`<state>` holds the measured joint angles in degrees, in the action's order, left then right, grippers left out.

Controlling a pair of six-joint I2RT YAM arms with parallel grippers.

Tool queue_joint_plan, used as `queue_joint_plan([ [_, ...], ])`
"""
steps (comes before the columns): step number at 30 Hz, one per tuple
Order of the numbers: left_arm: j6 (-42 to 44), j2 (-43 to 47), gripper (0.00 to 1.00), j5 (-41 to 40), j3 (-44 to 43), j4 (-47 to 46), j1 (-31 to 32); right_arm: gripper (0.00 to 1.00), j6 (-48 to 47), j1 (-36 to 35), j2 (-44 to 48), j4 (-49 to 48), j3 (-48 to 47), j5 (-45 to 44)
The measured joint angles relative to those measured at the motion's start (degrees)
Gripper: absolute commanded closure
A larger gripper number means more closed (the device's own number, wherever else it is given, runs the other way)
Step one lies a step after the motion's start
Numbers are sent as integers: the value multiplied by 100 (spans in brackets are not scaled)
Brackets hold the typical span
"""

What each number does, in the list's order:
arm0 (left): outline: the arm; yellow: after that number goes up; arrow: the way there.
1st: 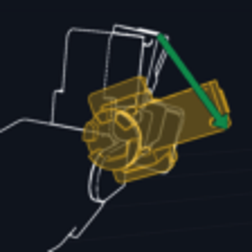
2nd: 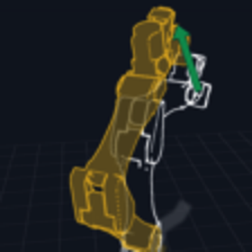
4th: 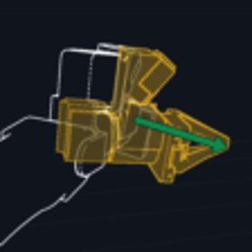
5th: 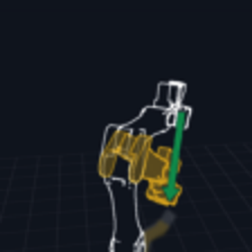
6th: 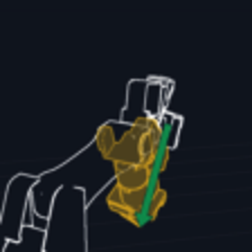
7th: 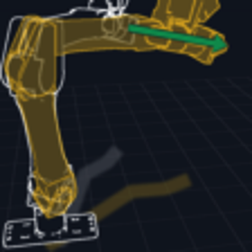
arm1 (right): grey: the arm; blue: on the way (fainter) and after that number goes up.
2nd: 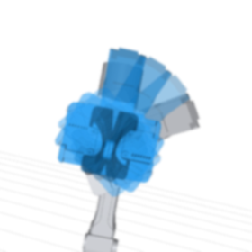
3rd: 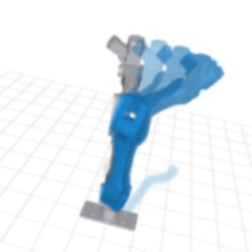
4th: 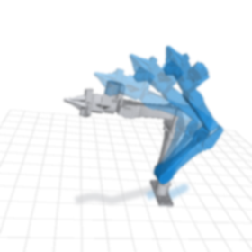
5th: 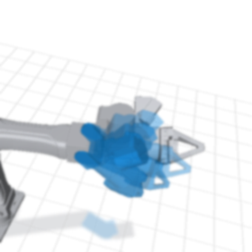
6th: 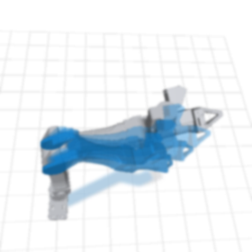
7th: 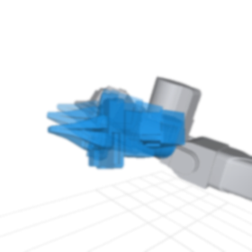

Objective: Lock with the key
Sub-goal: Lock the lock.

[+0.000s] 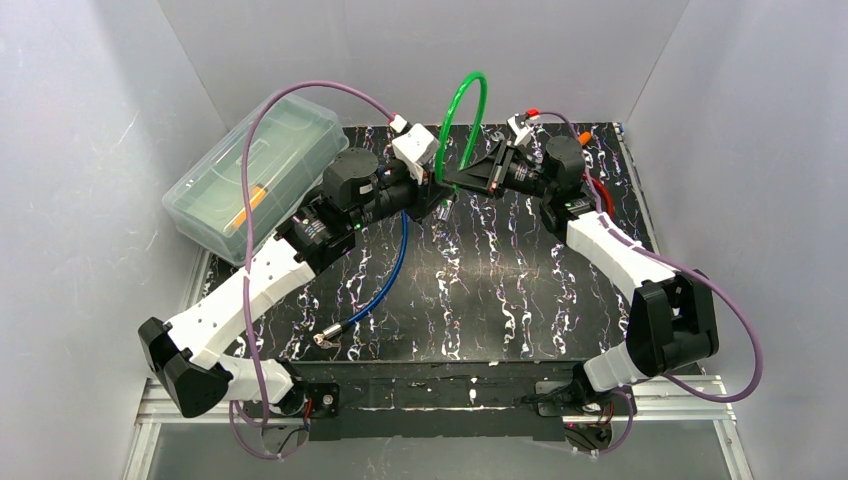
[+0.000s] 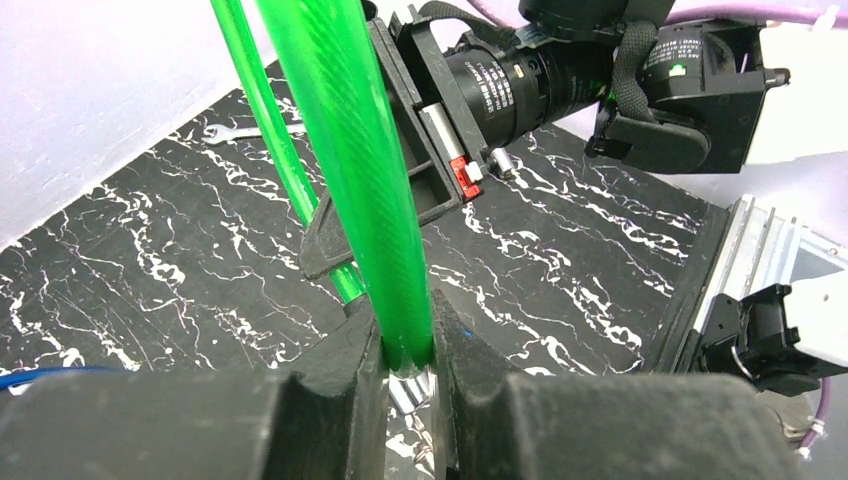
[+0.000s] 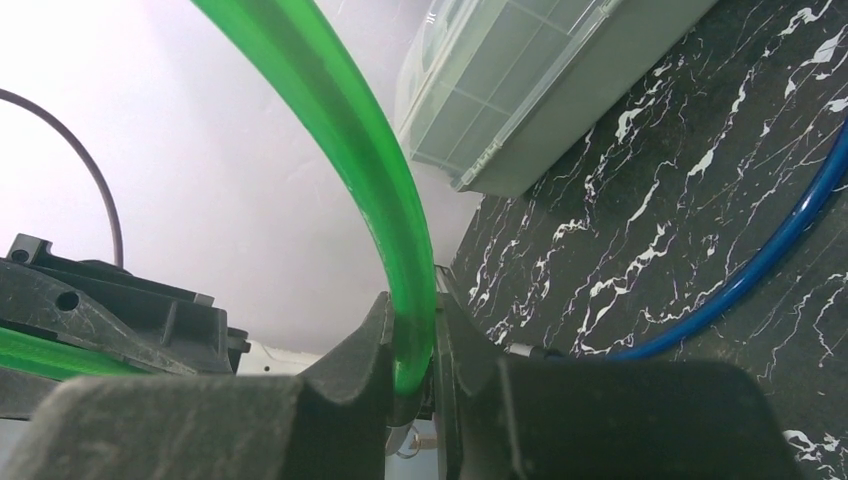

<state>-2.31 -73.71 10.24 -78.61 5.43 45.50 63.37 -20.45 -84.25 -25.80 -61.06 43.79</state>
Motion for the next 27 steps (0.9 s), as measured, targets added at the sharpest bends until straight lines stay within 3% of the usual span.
queue_joint_plan([
  [3,85,2,100,15,0,72,0,99,-61,-15,0,52,0,-7],
  [8,72,57,65,-109,7,249,0,99,-66,-37,0,101,-2,-11],
  [11,-28,214,57,-262,120,308,0,99,-120,-22,-9,195,-2,-59],
  [19,-328,981,53,-391,1064,365,0,99,-46,24,-13,216,-2,-153],
  [27,-544,785,57,-507,1381,431,11,99,20,24,-13,214,-2,-166],
])
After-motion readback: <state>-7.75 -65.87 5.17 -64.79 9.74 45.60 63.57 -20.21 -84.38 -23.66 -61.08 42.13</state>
